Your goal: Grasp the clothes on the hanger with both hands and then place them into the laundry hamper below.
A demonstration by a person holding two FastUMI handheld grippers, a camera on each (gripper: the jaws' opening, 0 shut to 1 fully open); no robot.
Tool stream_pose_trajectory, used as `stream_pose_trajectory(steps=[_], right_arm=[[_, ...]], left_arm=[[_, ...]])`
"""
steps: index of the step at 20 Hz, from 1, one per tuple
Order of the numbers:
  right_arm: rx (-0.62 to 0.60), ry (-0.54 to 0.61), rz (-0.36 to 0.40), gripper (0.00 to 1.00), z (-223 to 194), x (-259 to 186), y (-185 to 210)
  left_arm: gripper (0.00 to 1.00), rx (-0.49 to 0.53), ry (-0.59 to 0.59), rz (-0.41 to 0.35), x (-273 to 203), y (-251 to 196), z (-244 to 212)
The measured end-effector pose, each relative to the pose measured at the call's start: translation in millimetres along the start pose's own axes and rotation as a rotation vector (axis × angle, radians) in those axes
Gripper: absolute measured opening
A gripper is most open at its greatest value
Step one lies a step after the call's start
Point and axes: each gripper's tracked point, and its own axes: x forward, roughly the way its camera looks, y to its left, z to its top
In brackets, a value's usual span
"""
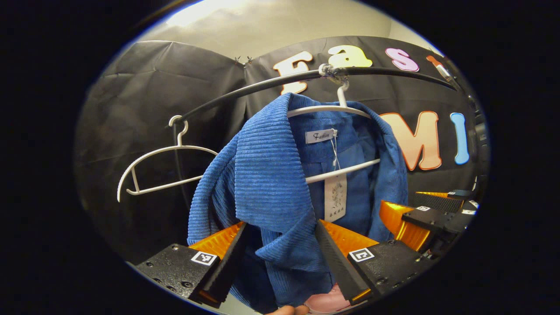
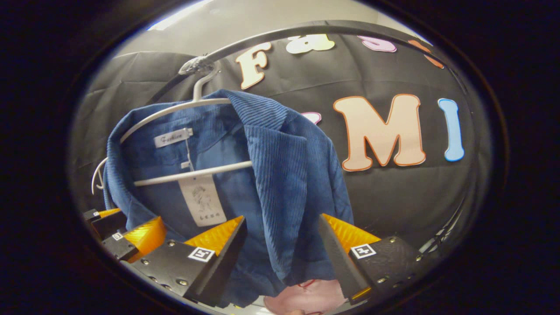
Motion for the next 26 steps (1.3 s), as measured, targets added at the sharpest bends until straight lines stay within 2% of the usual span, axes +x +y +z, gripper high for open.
stream_pose_trajectory(steps=[2, 3, 4, 5, 6, 8, 9, 10, 12, 13, 14, 15, 16, 17, 18, 19, 20, 21, 22, 24, 26], right_arm=[[0.004, -0.021, -0.003, 0.97, 8.0, 13.3, -7.0], [0.002, -0.030, -0.008, 0.93, 11.3, 18.3, -12.1], [0.001, -0.038, -0.009, 0.98, 13.5, 23.2, -15.7], [0.002, -0.040, 0.000, 0.97, 15.3, 27.3, -15.4], [0.002, -0.046, 0.013, 0.97, 16.6, 28.5, -13.0], [-0.013, -0.061, 0.024, 0.77, 17.0, 30.7, -10.7], [-0.028, -0.061, 0.033, 0.67, 15.6, 31.6, -7.4], [-0.042, -0.061, 0.045, 0.69, 13.6, 33.2, -2.7], [-0.048, -0.061, 0.074, 0.67, 10.4, 35.5, 7.1], [-0.048, -0.058, 0.045, 0.69, 11.4, 38.2, 3.5], [-0.043, -0.060, 0.012, 0.55, 9.8, 39.6, -1.6], [-0.036, -0.056, 0.012, 0.41, 10.1, 41.2, -1.9], [-0.041, -0.049, 0.043, 0.27, 6.8, 39.7, 3.6], [-0.057, -0.058, 0.095, 0.27, 6.2, 41.0, 11.1], [-0.088, -0.075, 0.121, 0.32, 11.2, 38.3, 11.8], [-0.119, -0.088, 0.092, 0.31, 4.4, 53.8, 6.1], [-0.136, -0.094, 0.098, 0.03, 8.3, 42.5, 1.8], [-0.137, -0.094, 0.138, 0.00, 10.0, 38.3, 6.1], [-0.134, -0.096, 0.160, 0.06, 10.5, 36.4, 12.7], [-0.116, -0.090, 0.141, 0.03, 12.7, 35.4, 5.0], [-0.089, -0.090, 0.139, 0.03, 16.2, 31.9, -0.8]], left_arm=[[0.99, 0.007, 0.005, 0.017, 0.7, -0.6, 1.9], [0.98, 0.010, 0.006, 0.022, -0.9, -0.4, 1.1], [0.99, 0.011, 0.008, 0.023, -2.1, -1.6, 0.4], [0.93, 0.006, 0.010, 0.020, -3.7, -4.0, -0.6], [0.96, -0.001, 0.010, 0.020, -4.9, -6.1, -1.8], [0.92, -0.011, 0.017, -0.004, -6.1, -13.2, -8.5], [0.94, -0.008, 0.027, -0.013, -6.6, -17.9, -12.7], [0.92, 0.003, 0.042, -0.018, -4.5, -19.9, -16.3], [0.80, 0.032, 0.068, -0.003, 2.9, -16.5, -22.7], [0.73, 0.036, 0.068, 0.006, 6.5, -13.7, -21.6], [0.70, 0.023, 0.068, 0.022, 9.4, -10.8, -22.3], [0.61, -0.003, 0.073, 0.028, 9.1, -9.7, -23.2], [0.53, -0.034, 0.072, 0.027, 8.9, -10.4, -23.2], [0.46, -0.049, 0.069, 0.031, 7.8, -9.2, -21.2], [0.38, -0.040, 0.060, 0.033, 6.1, -7.2, -19.1], [0.30, -0.034, 0.041, 0.033, 5.0, -7.0, -16.6], [0.22, -0.033, 0.039, 0.016, 2.5, -10.0, -16.3], [0.14, -0.026, 0.047, -0.010, -1.8, -13.1, -17.2], [0.12, -0.018, 0.048, -0.027, -2.4, -15.1, -14.5], [0.07, -0.004, 0.062, -0.080, -6.5, -17.6, -12.5], [0.05, -0.041, 0.069, -0.154, -20.5, -20.9, -8.9]])
